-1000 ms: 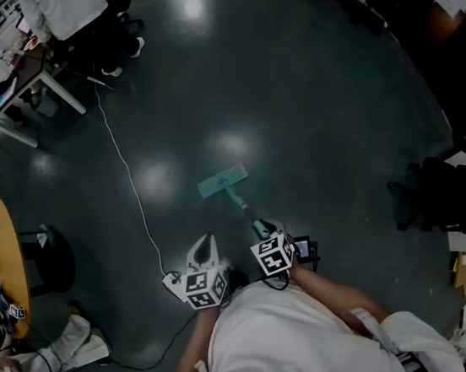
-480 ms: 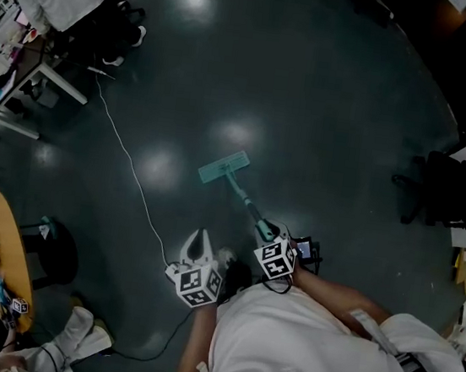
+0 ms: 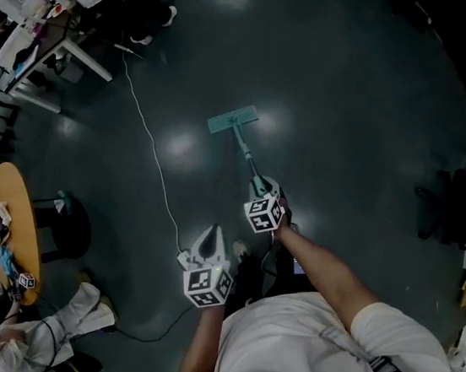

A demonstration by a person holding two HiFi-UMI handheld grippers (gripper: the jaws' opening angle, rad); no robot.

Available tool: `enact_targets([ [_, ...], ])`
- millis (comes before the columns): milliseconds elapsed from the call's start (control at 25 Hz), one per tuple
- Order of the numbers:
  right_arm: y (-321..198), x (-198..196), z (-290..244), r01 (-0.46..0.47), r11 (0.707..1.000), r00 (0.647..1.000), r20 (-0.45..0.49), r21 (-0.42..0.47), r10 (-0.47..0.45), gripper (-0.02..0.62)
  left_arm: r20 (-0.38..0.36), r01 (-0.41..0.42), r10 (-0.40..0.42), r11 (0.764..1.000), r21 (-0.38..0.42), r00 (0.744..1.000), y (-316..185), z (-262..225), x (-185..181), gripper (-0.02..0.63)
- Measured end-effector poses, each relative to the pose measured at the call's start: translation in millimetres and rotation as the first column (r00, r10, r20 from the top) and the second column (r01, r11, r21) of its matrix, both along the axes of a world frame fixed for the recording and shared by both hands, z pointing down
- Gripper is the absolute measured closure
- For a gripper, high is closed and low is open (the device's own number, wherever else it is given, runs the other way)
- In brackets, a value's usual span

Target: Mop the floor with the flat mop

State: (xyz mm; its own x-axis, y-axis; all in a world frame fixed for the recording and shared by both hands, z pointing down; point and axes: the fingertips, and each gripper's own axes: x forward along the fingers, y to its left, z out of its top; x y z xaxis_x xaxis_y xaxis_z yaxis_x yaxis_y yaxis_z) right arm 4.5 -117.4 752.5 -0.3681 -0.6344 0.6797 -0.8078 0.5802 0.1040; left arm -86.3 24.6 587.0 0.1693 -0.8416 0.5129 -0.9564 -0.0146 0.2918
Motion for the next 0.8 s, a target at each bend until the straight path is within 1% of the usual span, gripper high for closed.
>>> enact_targets([
  [120,-49.9,-19.4,9.6,0.008,1.0,0.999,-0.031,0.022,-0.008,0.482,-0.001,0.022,-0.022,1.0,-0.014,1.0,-0.8,5.8,-4.8,0.601],
  [200,-72.2,-26.8,10.9,0.02,0.999,0.999,-0.046,0.025,-0.019,0.482,-0.004,0.039,-0.039,0.999,-0.026,0.999,0.3,7.8,-7.5,0.601],
  [280,-82.9,-28.3,7.8,0.028,0.999,0.998,-0.051,0.02,-0.027,0.483,-0.005,0.05,-0.05,0.998,-0.026,0.999,2.3,6.4,-9.2,0.601],
  [400,-78.3,-22.6,-0.2,0.021,1.0,0.999,-0.037,0.004,-0.021,0.483,-0.002,0.061,-0.061,0.998,-0.008,0.998,5.3,1.7,-14.2,0.601],
  [520,-49.4,-2.8,-10.4,0.017,0.999,0.999,-0.037,-0.027,-0.018,0.483,-0.015,0.066,-0.066,0.998,0.0,0.998,7.7,-0.3,-13.8,0.601],
  [680,26.5,37.7,-34.9,0.028,0.995,0.997,-0.067,-0.092,-0.034,0.483,-0.045,0.039,-0.038,0.999,0.008,0.998,16.0,-3.2,-3.7,0.601],
  [800,84.4,64.7,-56.9,0.055,0.99,0.995,-0.08,-0.133,-0.066,0.483,-0.073,0.035,-0.032,0.999,0.04,0.997,15.7,-13.3,-4.0,0.601],
])
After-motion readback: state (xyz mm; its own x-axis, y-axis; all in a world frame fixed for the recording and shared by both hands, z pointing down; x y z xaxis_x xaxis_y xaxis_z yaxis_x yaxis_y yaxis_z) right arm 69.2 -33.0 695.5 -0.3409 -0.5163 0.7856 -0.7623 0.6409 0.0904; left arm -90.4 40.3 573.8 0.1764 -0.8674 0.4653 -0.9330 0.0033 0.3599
